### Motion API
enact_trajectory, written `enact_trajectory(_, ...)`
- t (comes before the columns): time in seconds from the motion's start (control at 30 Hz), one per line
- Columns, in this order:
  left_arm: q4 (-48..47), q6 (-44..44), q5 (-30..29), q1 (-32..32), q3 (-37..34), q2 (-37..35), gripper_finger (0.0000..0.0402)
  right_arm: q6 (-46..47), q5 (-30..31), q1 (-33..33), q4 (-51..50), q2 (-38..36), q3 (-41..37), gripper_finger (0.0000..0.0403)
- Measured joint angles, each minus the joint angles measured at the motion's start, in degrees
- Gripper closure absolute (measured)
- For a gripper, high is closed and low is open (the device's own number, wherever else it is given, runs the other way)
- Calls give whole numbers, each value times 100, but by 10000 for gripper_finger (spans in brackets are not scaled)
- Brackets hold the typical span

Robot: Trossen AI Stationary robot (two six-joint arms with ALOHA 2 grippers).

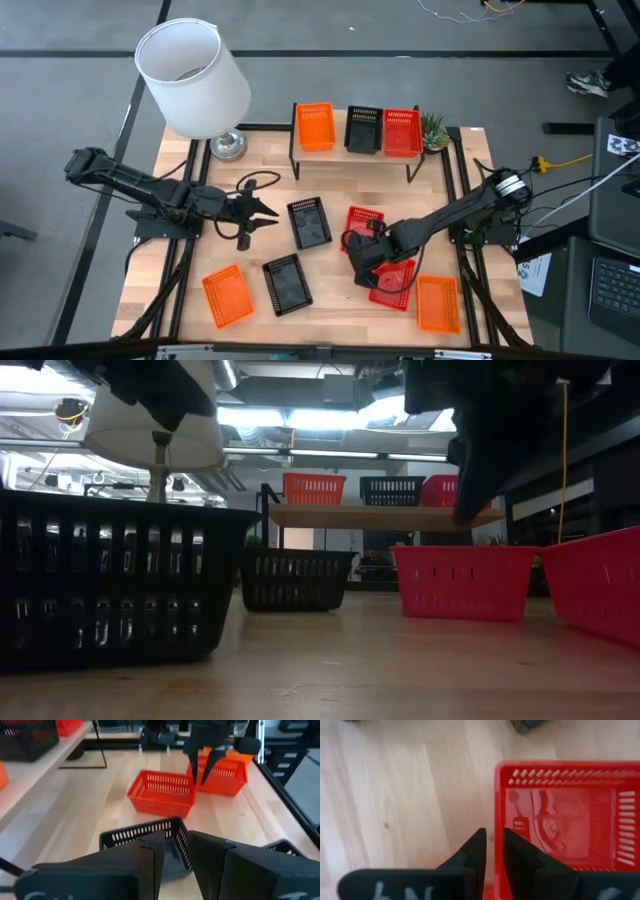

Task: Stack baskets on shelf by color
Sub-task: Stack the top red basket on the other red basket on the shelf

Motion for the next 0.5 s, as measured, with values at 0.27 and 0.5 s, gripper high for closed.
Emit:
enact_trajectory(0.27, -17, -19, -7, -2, -179, 41, 325, 18, -1, -2, 147, 163, -2, 341)
enact_trajectory(0.5, -18, -21, -10, -4, -194, 51, 325, 10, 17, -2, 138, 234, 0, 341)
